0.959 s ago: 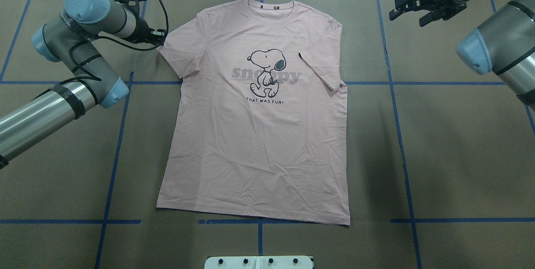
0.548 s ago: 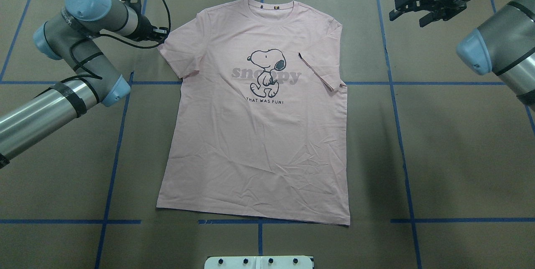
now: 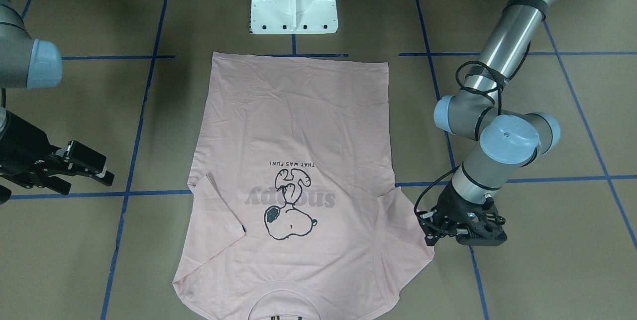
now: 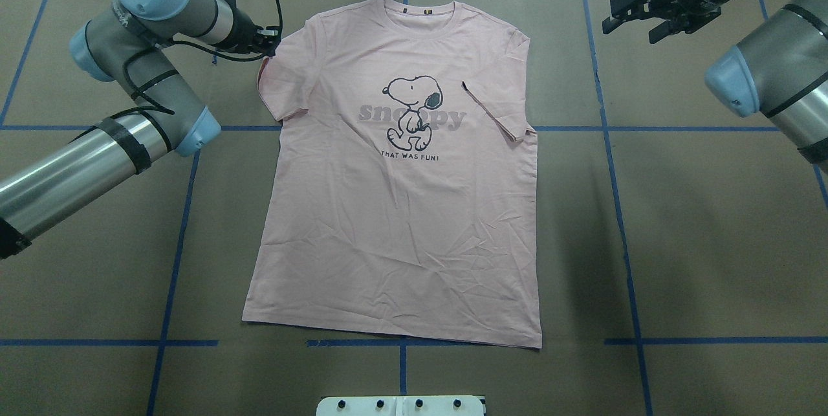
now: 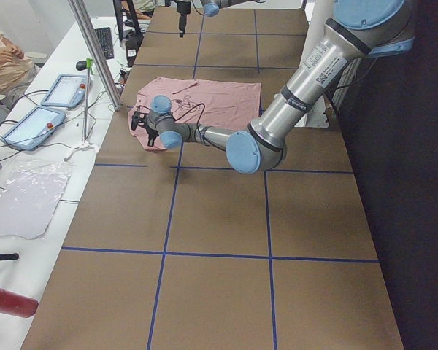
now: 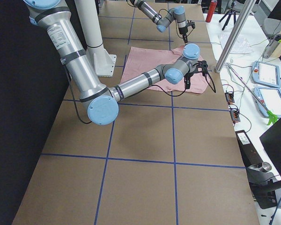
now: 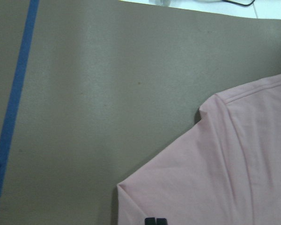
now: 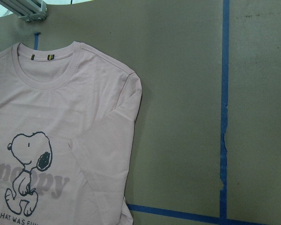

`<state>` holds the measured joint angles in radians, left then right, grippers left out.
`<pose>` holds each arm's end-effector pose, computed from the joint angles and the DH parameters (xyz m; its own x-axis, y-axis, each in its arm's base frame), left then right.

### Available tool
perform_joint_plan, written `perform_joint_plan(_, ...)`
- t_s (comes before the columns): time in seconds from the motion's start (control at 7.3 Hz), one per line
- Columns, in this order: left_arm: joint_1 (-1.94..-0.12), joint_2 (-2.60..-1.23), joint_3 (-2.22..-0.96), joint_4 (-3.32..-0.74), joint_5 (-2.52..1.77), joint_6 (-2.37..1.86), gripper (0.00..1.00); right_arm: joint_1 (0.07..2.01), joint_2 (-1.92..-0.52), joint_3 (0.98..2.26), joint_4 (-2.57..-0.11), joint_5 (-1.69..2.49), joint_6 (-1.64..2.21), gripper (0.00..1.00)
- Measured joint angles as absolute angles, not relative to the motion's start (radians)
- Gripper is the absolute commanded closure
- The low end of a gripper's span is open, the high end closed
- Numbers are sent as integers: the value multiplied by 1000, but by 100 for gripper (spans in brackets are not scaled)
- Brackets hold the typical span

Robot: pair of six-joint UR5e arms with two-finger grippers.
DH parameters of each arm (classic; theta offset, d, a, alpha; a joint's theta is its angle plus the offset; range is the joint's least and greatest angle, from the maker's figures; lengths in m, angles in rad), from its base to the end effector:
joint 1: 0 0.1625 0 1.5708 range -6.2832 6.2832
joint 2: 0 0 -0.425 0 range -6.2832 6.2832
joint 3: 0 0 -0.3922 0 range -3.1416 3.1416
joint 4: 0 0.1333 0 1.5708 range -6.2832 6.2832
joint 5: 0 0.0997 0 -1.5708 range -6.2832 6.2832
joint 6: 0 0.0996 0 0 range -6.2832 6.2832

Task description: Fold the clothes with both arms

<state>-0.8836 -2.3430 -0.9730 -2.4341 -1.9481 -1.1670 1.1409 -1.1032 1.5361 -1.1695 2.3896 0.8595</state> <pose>0.4412 -0.6899 0.3601 0.4997 -0.0332 -0.8655 0.3491 0.9222 0.1662 -0.2221 -0.6297 0.3492 0.4703 -0.0443 0.8814 -0.1168 0.9868 0.1119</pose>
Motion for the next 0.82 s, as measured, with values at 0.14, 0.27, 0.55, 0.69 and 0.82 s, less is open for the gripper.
perform_joint_plan(0.14,-863,-2369,-980,-2421,-1945,-1242,100,1141,-1103,1535,-1169,2389,857,0)
perform_joint_plan(0.27,-841,-2400,-983,-2396,-1938,-1305,100,1140,-1101,1534,-1170,2388,857,0)
perform_joint_plan(0.55,-790,-2443,-985,-2361,-1892,-1404,100,1136,-1097,1527,-1171,2387,857,0)
perform_joint_plan(0.69,-773,-2457,-984,-2356,-1880,-1430,100,1133,-1094,1520,-1170,2386,858,0)
perform_joint_plan(0.82,-760,-2472,-979,-2347,-1874,-1452,100,1131,-1093,1517,-1170,2387,858,0)
